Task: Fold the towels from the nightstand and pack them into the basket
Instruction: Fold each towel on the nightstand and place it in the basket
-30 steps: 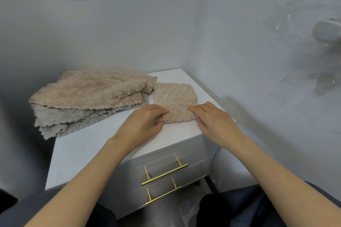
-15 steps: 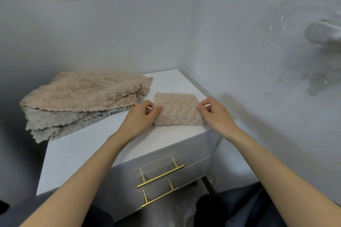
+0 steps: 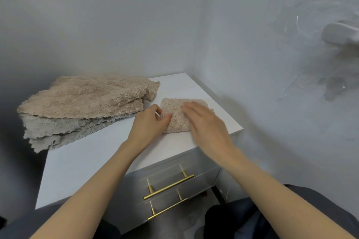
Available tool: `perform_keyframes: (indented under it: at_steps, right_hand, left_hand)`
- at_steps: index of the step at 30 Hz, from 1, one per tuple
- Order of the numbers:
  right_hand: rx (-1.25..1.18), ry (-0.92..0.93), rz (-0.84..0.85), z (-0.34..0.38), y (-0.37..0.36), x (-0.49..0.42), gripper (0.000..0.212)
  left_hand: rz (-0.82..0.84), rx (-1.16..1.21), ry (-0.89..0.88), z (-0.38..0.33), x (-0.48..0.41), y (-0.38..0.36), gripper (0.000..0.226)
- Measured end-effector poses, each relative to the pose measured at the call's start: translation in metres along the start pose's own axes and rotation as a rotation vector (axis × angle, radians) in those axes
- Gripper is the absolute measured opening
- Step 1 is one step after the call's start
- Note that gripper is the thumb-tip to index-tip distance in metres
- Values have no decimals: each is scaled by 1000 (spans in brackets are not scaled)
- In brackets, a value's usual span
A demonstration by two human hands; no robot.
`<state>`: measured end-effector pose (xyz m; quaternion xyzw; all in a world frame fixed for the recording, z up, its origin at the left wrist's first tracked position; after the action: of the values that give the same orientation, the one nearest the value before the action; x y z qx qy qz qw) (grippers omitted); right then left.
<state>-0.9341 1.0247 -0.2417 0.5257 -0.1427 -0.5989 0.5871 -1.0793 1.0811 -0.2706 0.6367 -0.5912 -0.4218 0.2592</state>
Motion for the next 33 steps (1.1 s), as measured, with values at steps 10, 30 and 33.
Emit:
perform_keyframes:
  at_steps: [10,30,33]
  right_hand:
    - [182,-21,253,-9,-31,12,51]
    - [-108,-228,283,-62,2,15,57]
    - [-200,-218,217,-66,4,8,56]
  left_hand:
    - [-31,-49,-5,1,-3,0,28]
    - [31,-285,-500,-15,20,3,51]
    - [86,-179,-439,-10,14,-2,45]
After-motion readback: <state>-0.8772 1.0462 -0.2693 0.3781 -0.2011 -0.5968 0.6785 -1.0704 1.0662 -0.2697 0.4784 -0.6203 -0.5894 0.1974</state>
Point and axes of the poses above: each hand's wrist, its own x-axis away from the middle knuckle, its own y-axis out of the back of the hand, z = x × y, the point moved 8 cm from there along -x, towards the middle knuckle, and after that the axes turned 14 degrees about -x, right-handed, at the moved point
